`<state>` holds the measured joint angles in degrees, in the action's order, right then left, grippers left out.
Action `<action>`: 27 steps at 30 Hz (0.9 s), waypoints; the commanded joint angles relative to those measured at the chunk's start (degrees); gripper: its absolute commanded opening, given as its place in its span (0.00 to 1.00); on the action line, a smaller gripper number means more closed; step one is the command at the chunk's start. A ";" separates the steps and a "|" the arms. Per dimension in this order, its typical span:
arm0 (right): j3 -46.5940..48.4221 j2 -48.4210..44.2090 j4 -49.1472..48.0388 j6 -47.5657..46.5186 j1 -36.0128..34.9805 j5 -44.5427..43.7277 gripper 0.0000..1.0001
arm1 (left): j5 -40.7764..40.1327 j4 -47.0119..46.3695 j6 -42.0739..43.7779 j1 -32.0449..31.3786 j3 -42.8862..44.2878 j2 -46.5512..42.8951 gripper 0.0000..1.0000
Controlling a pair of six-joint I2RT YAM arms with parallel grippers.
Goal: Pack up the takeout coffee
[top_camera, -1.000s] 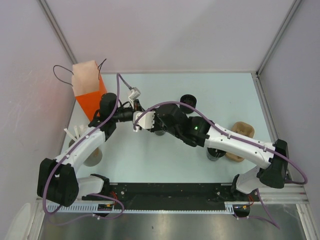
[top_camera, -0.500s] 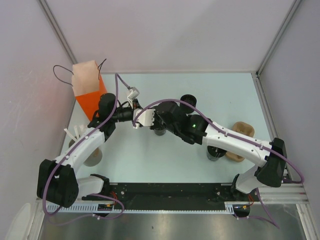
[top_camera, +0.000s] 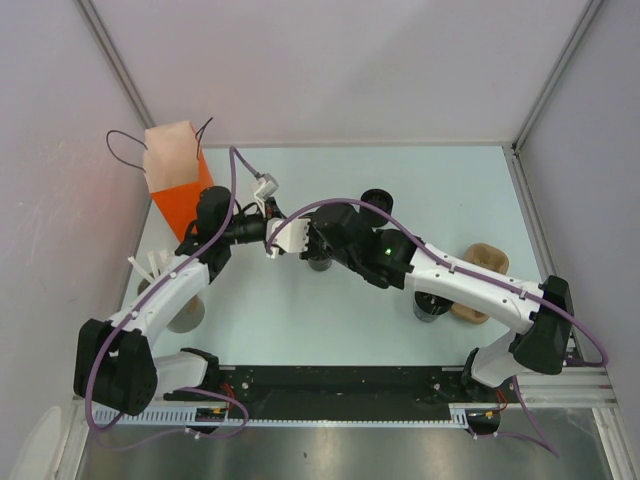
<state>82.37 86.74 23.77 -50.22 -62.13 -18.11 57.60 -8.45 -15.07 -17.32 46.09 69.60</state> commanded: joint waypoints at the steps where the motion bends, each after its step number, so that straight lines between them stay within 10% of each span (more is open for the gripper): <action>1: 0.25 0.54 -2.06 0.21 0.43 -0.09 0.00 | 2.69 -1.40 -0.40 -0.17 0.06 -2.54 0.16; 5: 0.25 0.10 -1.10 0.56 0.43 0.26 0.00 | 2.51 -1.22 0.30 -0.17 0.41 -2.98 0.34; 9: 0.25 -1.13 0.40 1.70 0.95 1.84 0.00 | 2.25 1.93 3.20 0.71 2.51 -4.03 0.73; 16: 0.25 -2.98 2.95 3.81 2.01 5.45 0.00 | 2.52 4.49 6.01 3.17 4.45 -6.58 0.98; 27: 19.92 6.23 24.38 11.80 13.24 20.91 0.00 | -3.89 29.97 28.33 7.39 18.51 -7.02 1.00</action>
<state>90.74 88.62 38.17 -43.42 -54.15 -5.65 57.34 11.35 2.17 -10.74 60.34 64.20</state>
